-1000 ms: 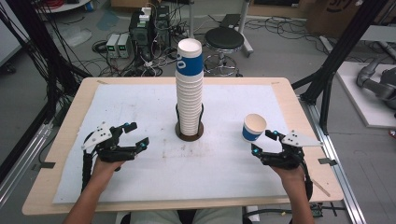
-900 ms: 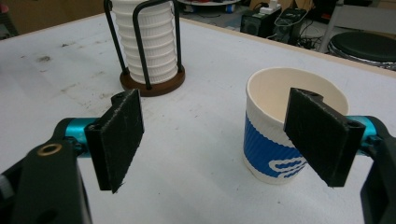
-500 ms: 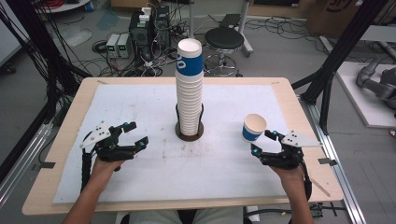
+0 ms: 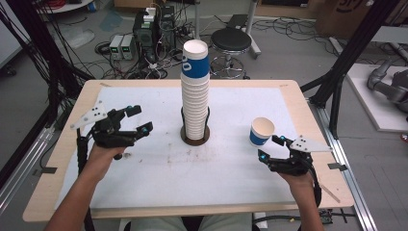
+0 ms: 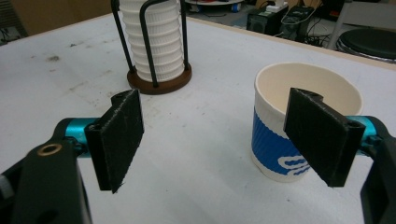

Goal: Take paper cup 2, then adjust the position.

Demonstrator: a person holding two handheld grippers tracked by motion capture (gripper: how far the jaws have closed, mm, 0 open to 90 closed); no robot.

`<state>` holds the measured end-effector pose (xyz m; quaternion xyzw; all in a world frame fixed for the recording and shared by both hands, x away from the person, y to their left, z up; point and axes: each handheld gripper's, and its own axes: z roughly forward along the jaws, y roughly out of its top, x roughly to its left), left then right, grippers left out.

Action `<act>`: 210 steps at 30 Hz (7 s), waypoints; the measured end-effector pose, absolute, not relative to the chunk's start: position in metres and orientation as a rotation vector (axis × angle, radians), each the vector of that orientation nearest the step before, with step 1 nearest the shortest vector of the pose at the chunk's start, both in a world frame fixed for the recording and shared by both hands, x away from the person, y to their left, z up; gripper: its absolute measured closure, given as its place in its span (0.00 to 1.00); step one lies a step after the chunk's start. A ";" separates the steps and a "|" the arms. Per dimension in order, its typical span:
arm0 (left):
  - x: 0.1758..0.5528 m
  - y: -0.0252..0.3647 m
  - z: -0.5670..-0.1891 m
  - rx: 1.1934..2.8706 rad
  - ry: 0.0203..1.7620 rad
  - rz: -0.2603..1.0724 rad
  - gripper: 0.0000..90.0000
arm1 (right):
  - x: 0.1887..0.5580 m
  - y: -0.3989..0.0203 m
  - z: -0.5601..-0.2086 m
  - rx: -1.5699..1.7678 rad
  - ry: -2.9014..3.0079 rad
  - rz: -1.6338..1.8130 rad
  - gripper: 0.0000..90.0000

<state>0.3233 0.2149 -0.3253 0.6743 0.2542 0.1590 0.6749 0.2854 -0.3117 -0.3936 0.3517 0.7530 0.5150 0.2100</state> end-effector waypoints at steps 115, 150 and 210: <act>0.384 0.202 -0.138 1.495 0.489 0.368 0.32 | 0.286 -0.276 -0.390 0.915 2.209 1.492 0.23; 0.344 0.234 -0.270 1.576 0.483 0.364 0.32 | 0.287 -0.271 -0.397 0.905 2.215 1.459 0.23; 0.316 0.157 -0.366 1.684 0.335 0.146 0.32 | 0.279 -0.240 -0.391 0.690 2.320 1.629 0.23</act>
